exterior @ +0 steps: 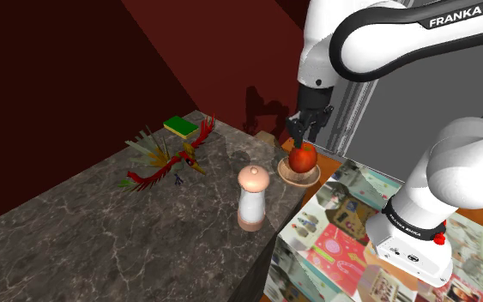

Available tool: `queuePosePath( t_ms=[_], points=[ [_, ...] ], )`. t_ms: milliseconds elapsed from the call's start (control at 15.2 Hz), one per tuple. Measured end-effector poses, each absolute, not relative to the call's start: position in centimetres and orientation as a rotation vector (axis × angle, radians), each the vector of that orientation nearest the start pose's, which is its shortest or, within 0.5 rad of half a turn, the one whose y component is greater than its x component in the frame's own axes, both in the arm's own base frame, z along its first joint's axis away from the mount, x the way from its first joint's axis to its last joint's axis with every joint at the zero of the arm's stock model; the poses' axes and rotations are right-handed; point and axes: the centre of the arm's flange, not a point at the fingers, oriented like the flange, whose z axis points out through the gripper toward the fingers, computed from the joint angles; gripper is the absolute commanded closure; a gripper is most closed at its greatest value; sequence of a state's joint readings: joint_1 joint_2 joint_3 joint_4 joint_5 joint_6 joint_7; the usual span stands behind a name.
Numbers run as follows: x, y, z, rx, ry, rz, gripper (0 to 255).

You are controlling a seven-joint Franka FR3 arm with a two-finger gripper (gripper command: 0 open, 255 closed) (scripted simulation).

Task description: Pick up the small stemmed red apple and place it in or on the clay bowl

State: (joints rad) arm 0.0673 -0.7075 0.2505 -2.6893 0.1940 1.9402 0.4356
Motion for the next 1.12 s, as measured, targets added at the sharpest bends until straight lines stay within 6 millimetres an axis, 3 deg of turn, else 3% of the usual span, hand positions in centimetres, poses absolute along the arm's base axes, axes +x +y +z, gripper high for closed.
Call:
queuePosePath(
  t_ms=[198,594,660,1122],
  points=[
    [31.0,11.3,42.1,-3.113,0.399,0.068,255],
    [31.4,11.3,42.2,-3.109,0.398,0.049,255],
    [31.3,11.4,42.2,-3.109,0.398,0.051,0],
    [31.1,11.3,42.1,-3.116,0.401,0.082,0]
  ],
)
